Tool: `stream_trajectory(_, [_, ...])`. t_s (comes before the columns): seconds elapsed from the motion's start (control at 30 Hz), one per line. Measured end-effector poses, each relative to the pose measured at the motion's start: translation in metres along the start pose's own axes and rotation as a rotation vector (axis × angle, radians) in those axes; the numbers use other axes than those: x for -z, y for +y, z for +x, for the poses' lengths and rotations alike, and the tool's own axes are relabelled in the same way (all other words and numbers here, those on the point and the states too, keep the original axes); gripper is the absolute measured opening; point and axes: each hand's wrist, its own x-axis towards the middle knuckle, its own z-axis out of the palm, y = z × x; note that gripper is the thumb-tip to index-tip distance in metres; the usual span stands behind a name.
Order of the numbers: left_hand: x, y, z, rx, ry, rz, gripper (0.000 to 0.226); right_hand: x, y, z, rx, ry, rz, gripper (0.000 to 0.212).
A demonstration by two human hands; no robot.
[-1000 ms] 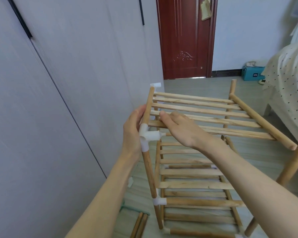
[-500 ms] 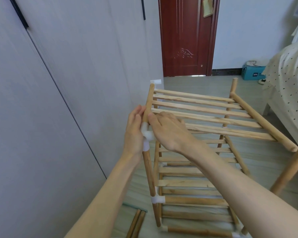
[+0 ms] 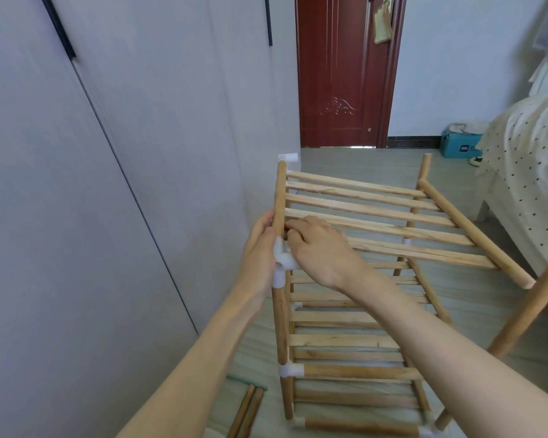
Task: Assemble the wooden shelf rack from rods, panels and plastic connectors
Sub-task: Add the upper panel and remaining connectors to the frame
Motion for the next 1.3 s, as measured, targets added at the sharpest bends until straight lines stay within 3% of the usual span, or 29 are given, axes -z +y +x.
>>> stream_trajectory(0.13, [-0.010, -0.002, -0.006, 0.008, 0.044, -0.009, 0.023, 0.009, 0.004, -0.010, 0.022, 0.091, 0.010, 0.032])
stream_trajectory(0.27, [-0.004, -0.005, -0.012, -0.196, 0.052, 0.399, 0.010, 0.025, 0.013, -0.027, 0.088, 0.178, -0.051, 0.027])
stream_trajectory(0.33, [-0.002, -0.004, -0.016, -0.354, -0.018, 0.583, 0.008, 0.036, 0.020, -0.038, 0.098, 0.199, -0.110, 0.027])
stream_trajectory(0.4, [-0.002, -0.002, -0.017, -0.482, -0.150, 0.727, 0.023, 0.048, 0.029, -0.050, 0.091, 0.210, -0.180, 0.027])
stream_trajectory(0.53, [-0.008, 0.006, -0.015, -0.640, -0.391, 0.861, 0.033, 0.074, 0.056, -0.077, 0.032, 0.220, -0.236, 0.026])
stream_trajectory(0.67, [-0.046, 0.014, -0.021, -0.848, -0.406, 0.979, 0.028, 0.098, 0.088, -0.095, -0.137, 0.361, -0.195, 0.034])
stream_trajectory(0.8, [-0.102, 0.021, -0.025, -1.046, -0.437, 1.034, 0.019, 0.117, 0.119, -0.107, -0.479, 0.590, 0.141, 0.047])
stream_trajectory(0.9, [-0.130, 0.023, -0.019, -1.003, -0.544, 1.161, 0.027, 0.123, 0.132, -0.117, -0.721, 0.658, 0.814, 0.036])
stream_trajectory(0.97, [-0.140, 0.022, -0.012, -0.939, -0.619, 1.229, 0.028, 0.123, 0.138, -0.123, -0.728, 0.578, 1.088, 0.033])
stream_trajectory(1.07, [-0.148, 0.020, -0.008, -0.891, -0.715, 1.342, 0.034, 0.128, 0.150, -0.127, -0.672, 0.386, 0.999, 0.048])
stream_trajectory(1.17, [-0.151, 0.018, -0.011, -0.890, -0.721, 1.389, 0.038, 0.144, 0.158, -0.127, -0.654, 0.193, 1.113, 0.058])
stream_trajectory(1.3, [-0.155, 0.015, -0.011, -0.900, -0.695, 1.407, 0.036, 0.154, 0.159, -0.111, -0.634, 0.221, 1.200, 0.046])
